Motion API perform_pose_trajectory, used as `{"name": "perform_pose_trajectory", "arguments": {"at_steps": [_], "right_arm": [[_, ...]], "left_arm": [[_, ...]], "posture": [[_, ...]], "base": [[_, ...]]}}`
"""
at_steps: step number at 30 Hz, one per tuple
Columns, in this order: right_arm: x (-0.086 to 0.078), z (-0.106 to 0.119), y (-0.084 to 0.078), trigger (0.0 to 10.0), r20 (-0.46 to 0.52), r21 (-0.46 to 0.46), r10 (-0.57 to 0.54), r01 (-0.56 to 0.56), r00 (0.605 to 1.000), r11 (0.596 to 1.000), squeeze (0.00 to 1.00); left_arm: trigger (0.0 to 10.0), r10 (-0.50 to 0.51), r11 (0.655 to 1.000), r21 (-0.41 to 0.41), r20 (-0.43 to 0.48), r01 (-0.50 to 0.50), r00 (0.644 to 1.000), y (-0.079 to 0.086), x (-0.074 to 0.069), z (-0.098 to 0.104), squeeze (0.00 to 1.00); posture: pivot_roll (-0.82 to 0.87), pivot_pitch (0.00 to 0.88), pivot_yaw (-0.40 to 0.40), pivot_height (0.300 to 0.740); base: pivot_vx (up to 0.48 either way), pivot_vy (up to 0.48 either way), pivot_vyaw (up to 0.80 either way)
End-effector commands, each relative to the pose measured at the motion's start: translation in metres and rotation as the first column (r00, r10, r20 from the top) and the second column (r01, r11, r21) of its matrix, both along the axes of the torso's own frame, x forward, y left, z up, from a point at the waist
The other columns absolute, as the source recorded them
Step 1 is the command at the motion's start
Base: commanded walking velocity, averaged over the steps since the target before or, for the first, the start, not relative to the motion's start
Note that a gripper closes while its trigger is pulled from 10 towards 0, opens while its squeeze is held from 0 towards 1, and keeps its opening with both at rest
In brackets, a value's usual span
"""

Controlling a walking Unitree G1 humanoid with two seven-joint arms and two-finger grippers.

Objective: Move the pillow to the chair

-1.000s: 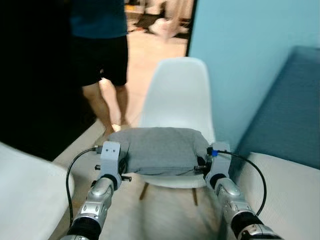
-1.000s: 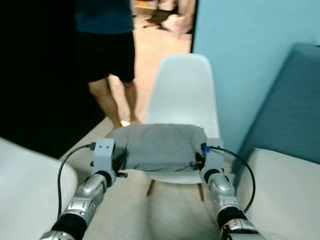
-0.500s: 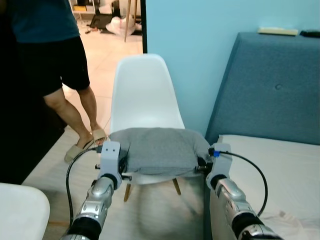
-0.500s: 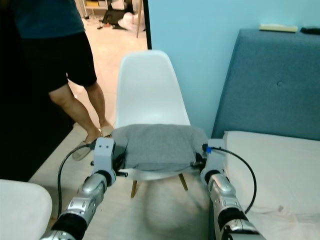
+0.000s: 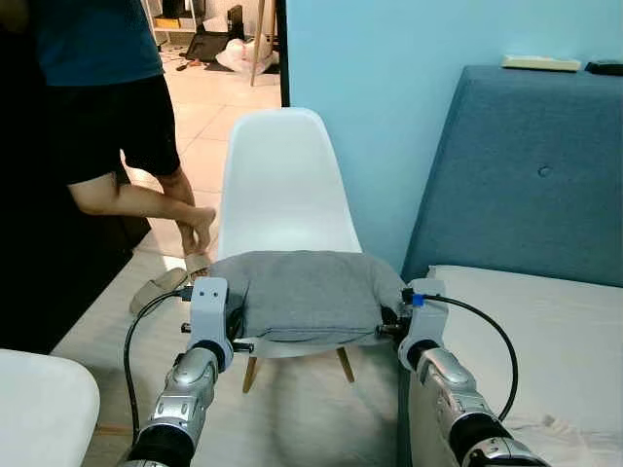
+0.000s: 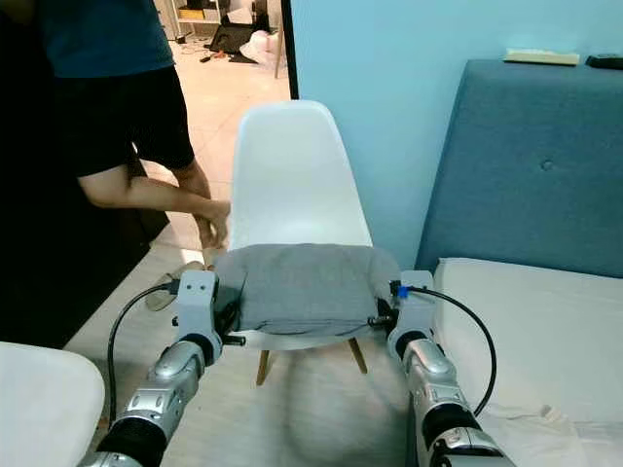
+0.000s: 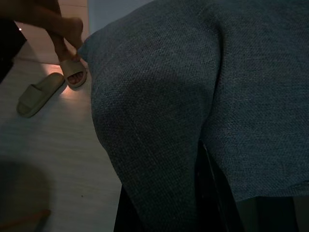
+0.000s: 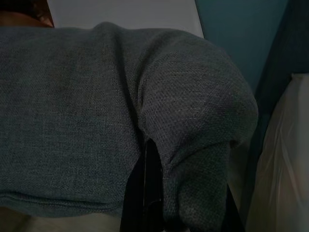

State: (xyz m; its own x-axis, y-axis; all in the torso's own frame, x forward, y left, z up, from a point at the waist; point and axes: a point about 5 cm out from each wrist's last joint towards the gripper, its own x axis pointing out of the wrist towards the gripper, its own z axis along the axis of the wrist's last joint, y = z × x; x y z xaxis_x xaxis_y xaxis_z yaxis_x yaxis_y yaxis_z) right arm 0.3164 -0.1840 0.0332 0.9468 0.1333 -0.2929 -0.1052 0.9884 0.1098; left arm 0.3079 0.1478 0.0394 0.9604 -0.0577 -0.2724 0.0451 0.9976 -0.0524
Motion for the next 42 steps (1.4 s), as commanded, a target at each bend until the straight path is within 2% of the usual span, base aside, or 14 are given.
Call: {"name": "perform_pose_trajectory", "arguments": {"at_steps": [1, 23, 30, 37, 42], "right_arm": [[0.0043, 0.0074, -0.0001, 10.0, 0.042, 0.004, -0.005, 0.005, 0.999, 1.000, 0.00], [0.0033, 0.0055, 0.0051, 10.0, 0.042, 0.022, -0.008, 0.007, 0.999, 1.000, 0.00], [0.0018, 0.0037, 0.0023, 10.0, 0.033, 0.023, -0.024, 0.023, 0.999, 0.999, 0.00], [-0.0006, 0.0020, 0.0002, 10.0, 0.035, 0.021, -0.038, 0.038, 0.999, 0.999, 0.00], [-0.0006, 0.0016, 0.0025, 10.0, 0.033, 0.029, -0.034, 0.033, 0.999, 0.999, 0.00]], "left_arm": [[10.0, 0.044, 0.999, -0.009, 0.064, -0.043, 0.997, 0.0098, 0.0028, 0.0099, 0.00], [10.0, 0.036, 0.999, -0.013, 0.073, -0.035, 0.997, 0.0156, 0.0052, 0.0137, 0.00], [10.0, 0.030, 1.000, -0.012, 0.074, -0.029, 0.997, 0.0149, 0.0066, 0.0148, 0.00], [10.0, 0.004, 1.000, 0.002, 0.068, -0.004, 0.998, 0.0109, 0.0072, 0.0143, 0.00], [10.0, 0.006, 1.000, 0.016, 0.073, -0.007, 0.997, 0.0103, 0.0057, 0.0132, 0.00]], "posture": [[0.01, 0.042, 0.017, 0.740], [0.02, 0.040, 0.024, 0.740], [0.01, 0.042, 0.032, 0.740], [0.02, 0.053, 0.035, 0.740], [0.02, 0.054, 0.028, 0.740]], "base": [[0.334, 0.000, 0.00], [0.364, 0.000, 0.00], [0.363, 0.000, -0.74], [0.346, 0.000, 0.00], [0.000, 0.000, 0.00]]}}
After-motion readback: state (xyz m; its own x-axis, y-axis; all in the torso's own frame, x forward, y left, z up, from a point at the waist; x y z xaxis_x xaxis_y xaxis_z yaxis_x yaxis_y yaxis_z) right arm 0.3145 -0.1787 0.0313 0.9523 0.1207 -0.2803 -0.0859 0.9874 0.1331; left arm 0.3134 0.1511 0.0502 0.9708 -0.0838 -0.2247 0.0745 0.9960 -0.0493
